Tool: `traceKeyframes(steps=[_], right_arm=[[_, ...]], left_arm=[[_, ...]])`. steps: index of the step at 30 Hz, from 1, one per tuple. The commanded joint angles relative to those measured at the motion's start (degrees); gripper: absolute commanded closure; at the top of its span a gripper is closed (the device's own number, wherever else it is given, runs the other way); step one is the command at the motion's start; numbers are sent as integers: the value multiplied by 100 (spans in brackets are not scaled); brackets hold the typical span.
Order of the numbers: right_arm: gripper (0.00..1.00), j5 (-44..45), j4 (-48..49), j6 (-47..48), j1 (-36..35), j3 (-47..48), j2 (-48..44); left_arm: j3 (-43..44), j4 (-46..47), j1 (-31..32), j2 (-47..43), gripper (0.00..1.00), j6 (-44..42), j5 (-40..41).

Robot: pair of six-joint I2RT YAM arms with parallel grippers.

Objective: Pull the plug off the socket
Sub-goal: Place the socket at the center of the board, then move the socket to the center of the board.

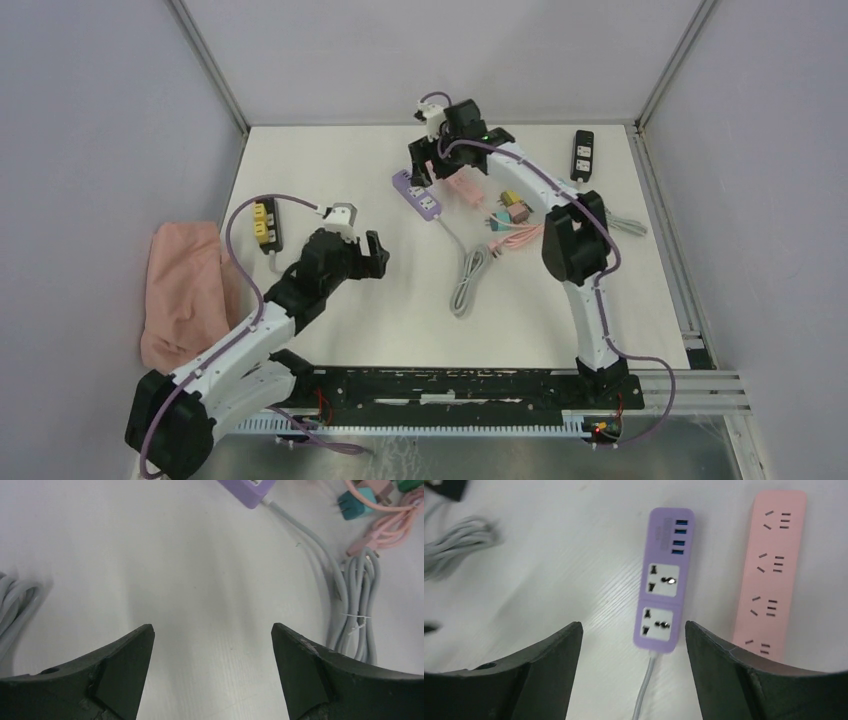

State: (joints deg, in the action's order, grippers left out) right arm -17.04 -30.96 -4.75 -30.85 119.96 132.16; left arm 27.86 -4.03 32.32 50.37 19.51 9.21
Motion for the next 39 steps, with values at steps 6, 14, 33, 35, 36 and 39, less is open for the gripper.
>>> traceKeyframes(steps=[6,14,33,35,36,39], right_arm=[[21,-4039,-1415,1938,1281,-2340,-2748],[22,-5158,-1612,2489,2004,-3853,-4024],[24,-5896,-627,1697,2491,-4490,-4321],[24,-5895,-630,1697,2491,-4499,-4335],[24,-5889,-623,1704,2488,-4501,-4350],[24,-5881,-624,1731,2496,-4538,-4405]], left_arm=[[2308,-1744,-1383,1598,16,-427,-819],[2997,-3159,-1628,2787,20,-2813,842],[2704,-2543,-2585,3934,21,-3155,428],[2704,-2578,-2611,4034,26,-3102,273],[2717,-2608,-2623,4074,30,-3082,194],[2804,-2703,-2627,4146,50,-3029,-40]])
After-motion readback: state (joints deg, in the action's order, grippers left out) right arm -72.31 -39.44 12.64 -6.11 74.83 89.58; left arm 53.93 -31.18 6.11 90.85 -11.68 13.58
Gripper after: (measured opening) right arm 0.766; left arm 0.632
